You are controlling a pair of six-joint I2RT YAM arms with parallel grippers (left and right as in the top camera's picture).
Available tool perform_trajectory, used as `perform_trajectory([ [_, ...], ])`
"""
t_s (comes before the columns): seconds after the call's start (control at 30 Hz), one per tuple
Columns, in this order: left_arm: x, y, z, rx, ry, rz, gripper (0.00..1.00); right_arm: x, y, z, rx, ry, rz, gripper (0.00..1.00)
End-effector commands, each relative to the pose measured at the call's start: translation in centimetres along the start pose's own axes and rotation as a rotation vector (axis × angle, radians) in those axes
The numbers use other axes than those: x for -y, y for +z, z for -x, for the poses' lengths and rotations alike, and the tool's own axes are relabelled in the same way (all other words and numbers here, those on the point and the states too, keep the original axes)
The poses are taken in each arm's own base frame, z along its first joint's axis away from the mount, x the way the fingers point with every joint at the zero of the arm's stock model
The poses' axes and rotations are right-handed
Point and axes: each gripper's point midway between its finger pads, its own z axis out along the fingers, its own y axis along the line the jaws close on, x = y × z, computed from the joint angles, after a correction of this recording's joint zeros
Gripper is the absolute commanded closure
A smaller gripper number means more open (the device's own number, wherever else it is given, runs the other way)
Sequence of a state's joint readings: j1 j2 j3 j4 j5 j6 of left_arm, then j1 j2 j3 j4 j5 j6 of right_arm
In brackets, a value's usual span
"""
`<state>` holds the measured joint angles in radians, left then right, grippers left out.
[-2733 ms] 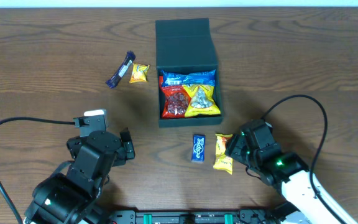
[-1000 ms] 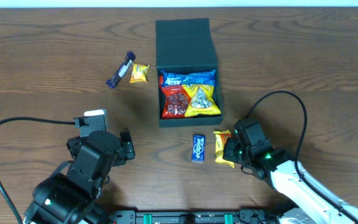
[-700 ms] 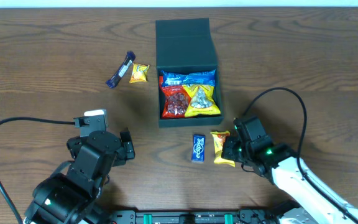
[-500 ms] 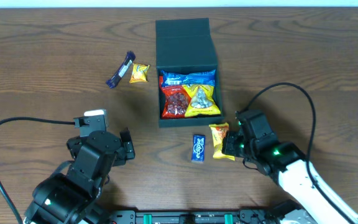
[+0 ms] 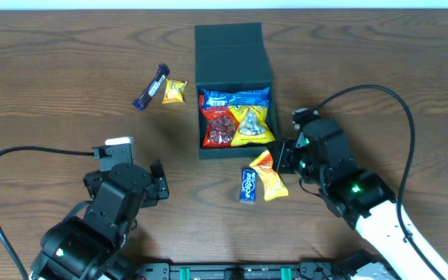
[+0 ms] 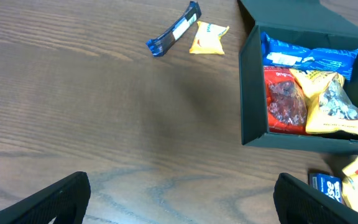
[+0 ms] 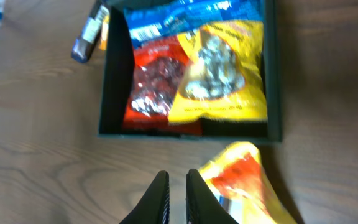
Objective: Pack container
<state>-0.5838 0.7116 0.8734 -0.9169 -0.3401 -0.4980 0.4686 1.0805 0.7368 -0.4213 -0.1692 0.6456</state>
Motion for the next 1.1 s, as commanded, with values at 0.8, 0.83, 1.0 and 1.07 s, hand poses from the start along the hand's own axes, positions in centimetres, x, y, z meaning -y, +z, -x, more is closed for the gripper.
perform_trajectory([
  [0.8,-0.2,0.0,0.0,0.000,-0.008,0.010,0.05,6.1,-1.4,-6.5,-0.298,-0.259,-0.282,0.55],
  [0.83,-0.2,0.0,0.0,0.000,-0.008,0.010,0.05,6.5,-1.3,-6.6,-0.294,-0.261,-0.298,0.51],
  [1.0,-0.2,0.0,0.0,0.000,-0.008,0.010,0.05,7.9,0.4,-7.4,-0.267,-0.268,-0.305,0.11],
  [1.07,-0.2,0.0,0.0,0.000,-0.007,0.010,0.05,8.1,1.5,-7.9,-0.254,-0.267,-0.274,0.01],
])
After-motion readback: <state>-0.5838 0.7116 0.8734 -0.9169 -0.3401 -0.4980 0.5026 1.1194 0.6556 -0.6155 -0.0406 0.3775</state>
